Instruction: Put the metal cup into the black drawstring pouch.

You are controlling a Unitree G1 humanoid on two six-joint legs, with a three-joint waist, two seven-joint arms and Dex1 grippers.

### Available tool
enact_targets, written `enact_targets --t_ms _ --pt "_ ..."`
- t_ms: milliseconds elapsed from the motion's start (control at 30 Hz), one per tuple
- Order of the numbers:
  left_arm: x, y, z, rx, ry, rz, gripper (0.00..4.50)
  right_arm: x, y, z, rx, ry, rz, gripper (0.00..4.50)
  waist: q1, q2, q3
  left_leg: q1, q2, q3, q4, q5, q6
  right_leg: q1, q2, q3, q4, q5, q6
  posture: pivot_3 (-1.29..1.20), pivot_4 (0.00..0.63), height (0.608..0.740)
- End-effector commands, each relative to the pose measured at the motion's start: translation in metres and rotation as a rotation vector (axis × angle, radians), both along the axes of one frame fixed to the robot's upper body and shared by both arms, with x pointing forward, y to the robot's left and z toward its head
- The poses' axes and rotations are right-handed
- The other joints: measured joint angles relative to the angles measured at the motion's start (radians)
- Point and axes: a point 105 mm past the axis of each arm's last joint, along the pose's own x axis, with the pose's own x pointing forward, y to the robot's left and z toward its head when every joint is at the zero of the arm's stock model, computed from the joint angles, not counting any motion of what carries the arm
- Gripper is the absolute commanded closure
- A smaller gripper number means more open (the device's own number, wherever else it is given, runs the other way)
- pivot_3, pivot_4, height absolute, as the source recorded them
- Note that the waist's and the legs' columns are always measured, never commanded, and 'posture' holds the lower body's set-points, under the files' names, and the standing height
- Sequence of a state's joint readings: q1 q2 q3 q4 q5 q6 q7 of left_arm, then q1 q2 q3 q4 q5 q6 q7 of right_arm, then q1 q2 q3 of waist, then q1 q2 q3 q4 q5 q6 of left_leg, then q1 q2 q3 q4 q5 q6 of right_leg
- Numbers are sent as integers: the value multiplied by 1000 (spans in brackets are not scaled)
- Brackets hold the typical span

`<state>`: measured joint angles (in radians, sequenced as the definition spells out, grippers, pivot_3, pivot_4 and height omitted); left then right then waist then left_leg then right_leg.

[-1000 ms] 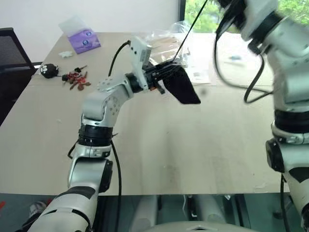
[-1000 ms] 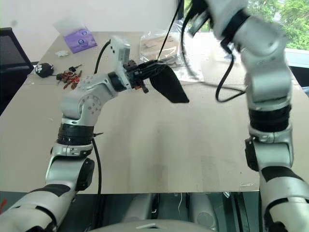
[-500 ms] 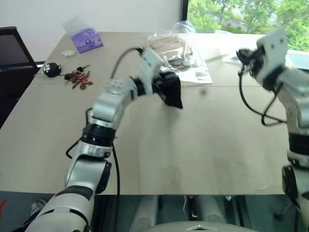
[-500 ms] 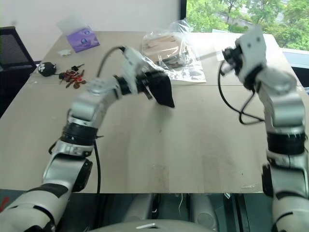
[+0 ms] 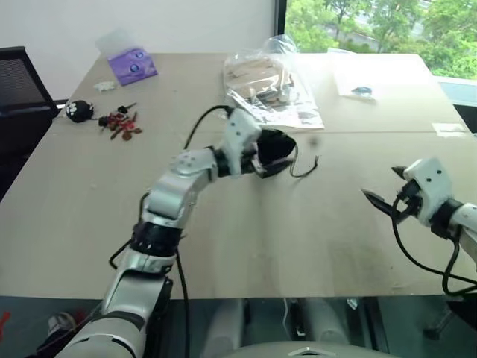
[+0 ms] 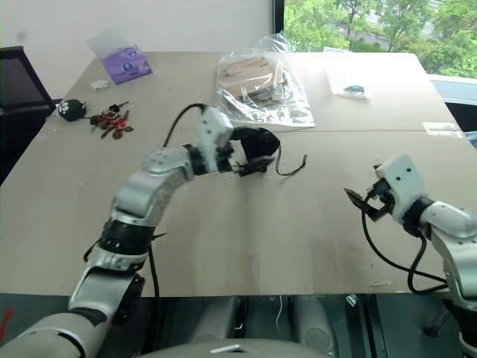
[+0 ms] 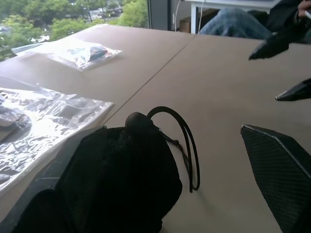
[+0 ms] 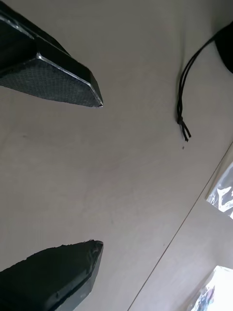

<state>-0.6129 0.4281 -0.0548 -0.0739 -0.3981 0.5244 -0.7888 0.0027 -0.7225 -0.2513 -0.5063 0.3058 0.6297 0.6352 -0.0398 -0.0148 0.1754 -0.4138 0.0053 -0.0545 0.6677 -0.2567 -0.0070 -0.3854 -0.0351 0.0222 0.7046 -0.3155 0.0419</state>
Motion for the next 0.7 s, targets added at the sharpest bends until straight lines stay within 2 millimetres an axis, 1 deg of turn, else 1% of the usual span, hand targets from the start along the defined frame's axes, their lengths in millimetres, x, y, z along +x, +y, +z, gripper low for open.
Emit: enact_targets --t_ms 33,100,133,200,267,333,400,567,700 --pt "-2 40 16 -129 20 137 0 -8 17 26 78 -98 21 34 1 0 0 0 0 0 1 0 0 0 0 0 1 0 0 0 150 740" --pt "-10 60 9 -111 36 182 0 -11 25 31 115 -125 20 34 -2 0 0 0 0 -1 2 0 1 1 0 0 1 0 0 0 150 740" --pt "-14 64 5 -96 38 195 0 -12 27 33 120 -136 13 34 0 0 0 1 0 -1 2 0 0 1 0 0 2 0 0 0 150 740" --pt "-18 78 -4 -101 74 262 0 -11 23 35 139 -169 -39 34 8 0 0 1 0 -2 2 0 0 1 0 0 2 0 0 0 150 740" --pt "-32 91 -21 -54 108 296 0 -17 20 32 151 -169 -58 34 19 -1 0 1 0 -5 2 0 0 5 -1 -1 -2 0 0 0 150 740" --pt "-43 102 -32 -44 133 335 0 -23 12 28 167 -163 -95 34 28 -1 0 1 0 -5 1 0 0 5 -1 -1 -4 0 0 0 150 740" --pt "-52 109 -39 -41 153 350 0 -31 4 22 149 -153 -110 34 36 -1 0 0 0 -6 1 0 0 6 -2 -3 -6 0 0 0 150 740" --pt "-64 119 -51 -21 185 368 0 -42 -11 10 132 -133 -150 34 38 0 0 1 0 -6 1 -1 2 8 -2 -3 -6 0 0 0 150 740" --pt "-66 121 -51 -37 190 380 0 -49 -17 4 125 -130 -154 34 32 0 -1 4 0 -6 0 -1 2 10 -1 -3 -6 0 0 0 150 740"
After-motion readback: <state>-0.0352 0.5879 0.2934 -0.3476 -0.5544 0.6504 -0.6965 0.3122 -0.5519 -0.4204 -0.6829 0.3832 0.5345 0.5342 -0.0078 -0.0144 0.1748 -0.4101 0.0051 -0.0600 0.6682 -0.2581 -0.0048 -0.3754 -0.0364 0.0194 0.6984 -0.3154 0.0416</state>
